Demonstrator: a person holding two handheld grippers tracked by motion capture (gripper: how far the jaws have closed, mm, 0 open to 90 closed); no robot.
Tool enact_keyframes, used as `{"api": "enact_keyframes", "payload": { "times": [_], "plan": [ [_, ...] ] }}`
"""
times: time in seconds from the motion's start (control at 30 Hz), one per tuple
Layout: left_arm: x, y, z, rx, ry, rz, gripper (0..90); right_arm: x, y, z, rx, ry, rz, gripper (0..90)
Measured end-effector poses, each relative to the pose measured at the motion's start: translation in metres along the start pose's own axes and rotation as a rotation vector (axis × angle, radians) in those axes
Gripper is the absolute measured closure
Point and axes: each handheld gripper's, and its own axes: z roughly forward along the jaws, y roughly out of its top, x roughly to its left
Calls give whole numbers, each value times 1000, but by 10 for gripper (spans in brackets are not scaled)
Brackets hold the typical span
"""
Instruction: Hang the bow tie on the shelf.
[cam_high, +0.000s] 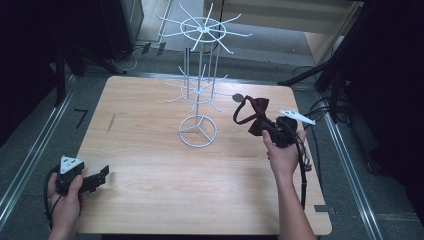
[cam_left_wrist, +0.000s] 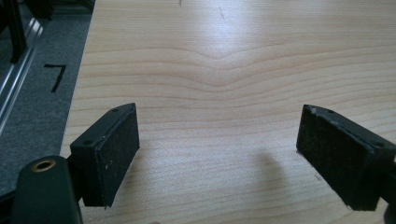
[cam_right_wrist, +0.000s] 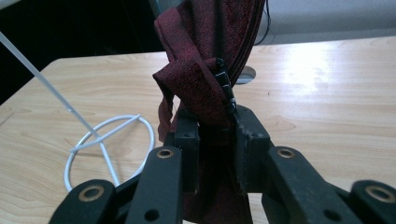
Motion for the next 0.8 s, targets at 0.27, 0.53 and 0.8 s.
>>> {"api": "enact_keyframes", "payload": {
  "times": [0.27, 0.53, 0.8],
  "plan": [
    [0, 0, 0, 1, 0, 1, 141, 8, 2, -6, -80, 9, -30, 750],
    [0, 0, 0, 0, 0, 1, 141, 14, 4, -9, -123, 21, -46, 750],
    [0, 0, 0, -1, -1, 1, 141, 21, 6, -12, -152, 24, -75, 749]
  ]
}}
